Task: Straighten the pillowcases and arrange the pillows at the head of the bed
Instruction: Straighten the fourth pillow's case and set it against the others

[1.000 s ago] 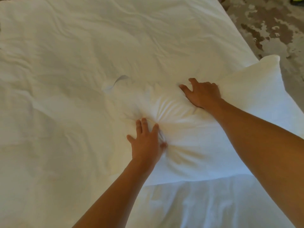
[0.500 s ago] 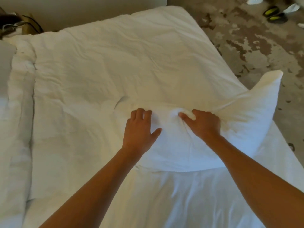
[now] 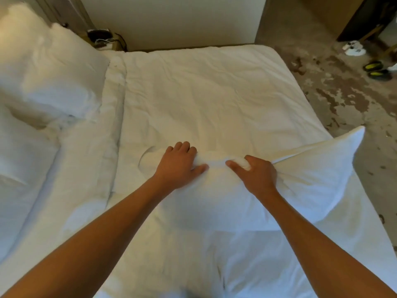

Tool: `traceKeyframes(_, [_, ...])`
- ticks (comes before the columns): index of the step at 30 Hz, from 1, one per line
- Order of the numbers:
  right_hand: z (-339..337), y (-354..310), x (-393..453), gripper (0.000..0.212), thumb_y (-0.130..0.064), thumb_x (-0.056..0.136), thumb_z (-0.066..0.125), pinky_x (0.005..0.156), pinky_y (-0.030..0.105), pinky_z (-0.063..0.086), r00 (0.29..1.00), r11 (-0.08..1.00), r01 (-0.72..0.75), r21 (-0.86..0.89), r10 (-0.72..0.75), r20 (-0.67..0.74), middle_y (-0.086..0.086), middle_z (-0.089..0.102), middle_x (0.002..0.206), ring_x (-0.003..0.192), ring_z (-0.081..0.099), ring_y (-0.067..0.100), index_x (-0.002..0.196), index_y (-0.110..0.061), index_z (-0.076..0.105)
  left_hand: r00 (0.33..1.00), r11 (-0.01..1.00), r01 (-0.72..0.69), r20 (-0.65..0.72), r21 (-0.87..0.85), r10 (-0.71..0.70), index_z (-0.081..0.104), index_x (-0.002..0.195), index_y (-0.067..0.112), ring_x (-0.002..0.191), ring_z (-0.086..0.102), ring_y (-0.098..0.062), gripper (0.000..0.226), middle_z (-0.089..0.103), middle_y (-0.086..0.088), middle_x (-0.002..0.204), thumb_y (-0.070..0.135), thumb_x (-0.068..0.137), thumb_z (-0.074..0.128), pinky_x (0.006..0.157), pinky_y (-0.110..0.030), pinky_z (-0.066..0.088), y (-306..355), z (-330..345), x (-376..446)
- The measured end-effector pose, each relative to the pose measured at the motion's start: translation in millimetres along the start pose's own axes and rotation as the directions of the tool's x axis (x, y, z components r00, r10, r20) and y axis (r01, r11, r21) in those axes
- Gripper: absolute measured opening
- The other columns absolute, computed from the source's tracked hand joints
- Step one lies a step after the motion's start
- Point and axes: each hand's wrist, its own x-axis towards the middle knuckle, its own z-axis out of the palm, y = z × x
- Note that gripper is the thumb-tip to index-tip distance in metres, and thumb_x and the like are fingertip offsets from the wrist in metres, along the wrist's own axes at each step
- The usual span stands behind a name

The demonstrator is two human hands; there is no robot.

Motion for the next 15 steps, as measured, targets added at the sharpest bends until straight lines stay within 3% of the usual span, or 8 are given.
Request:
traceKeyframes(3, [17,-88,-23,0.088,-0.104,0.07,0.032,0.055,0.034,0.038,0.996,0.998,0.053,0.038,-0.056,0.072,-0.007,0.049,0.051,0.058,0.055,0.023,0.061,-0.017,0.045,0.993,0.993,0.104,-0.068,0.049,-0.1,0.062,0.105,0.013,0.094,0.053,-0.03,0.056,0.057,-0.006,0.1,0.064,0.09,0.042,0.077,-0.041,0.041,-48,-35,-72])
traceKeyframes(6, [43,-184,-52,0.087,-0.103,0.07,0.032,0.058,0.036,0.04,0.975,0.984,0.15,0.1,-0.163,0.149,0.001,0.065,0.064,0.071,0.066,0.032,0.063,-0.017,0.046,0.968,0.968,0.228,-0.134,0.102,-0.213,0.062,0.107,0.013,0.092,0.052,-0.029,0.052,0.056,-0.007,0.1,0.058,0.089,0.041,0.077,-0.041,0.041,-104,-66,-146])
traceKeyframes(10, [76,-286,-85,0.082,-0.1,0.073,0.036,0.061,0.036,0.038,0.927,0.951,0.254,0.174,-0.291,0.236,0.002,0.071,0.075,0.079,0.068,0.034,0.065,-0.019,0.047,0.915,0.919,0.379,-0.194,0.11,-0.354,0.064,0.112,0.013,0.093,0.05,-0.028,0.048,0.056,-0.006,0.101,0.054,0.091,0.047,0.078,-0.041,0.041,-169,-93,-233])
traceKeyframes(15, [131,-431,-156,0.081,-0.102,0.072,0.035,0.059,0.038,0.039,0.811,0.875,0.401,0.272,-0.477,0.338,-0.008,0.059,0.061,0.064,0.059,0.022,0.065,-0.022,0.047,0.784,0.8,0.594,-0.283,0.081,-0.553,0.065,0.114,0.014,0.091,0.051,-0.029,0.044,0.056,-0.006,0.1,0.052,0.094,0.055,0.077,-0.041,0.043,-256,-116,-382])
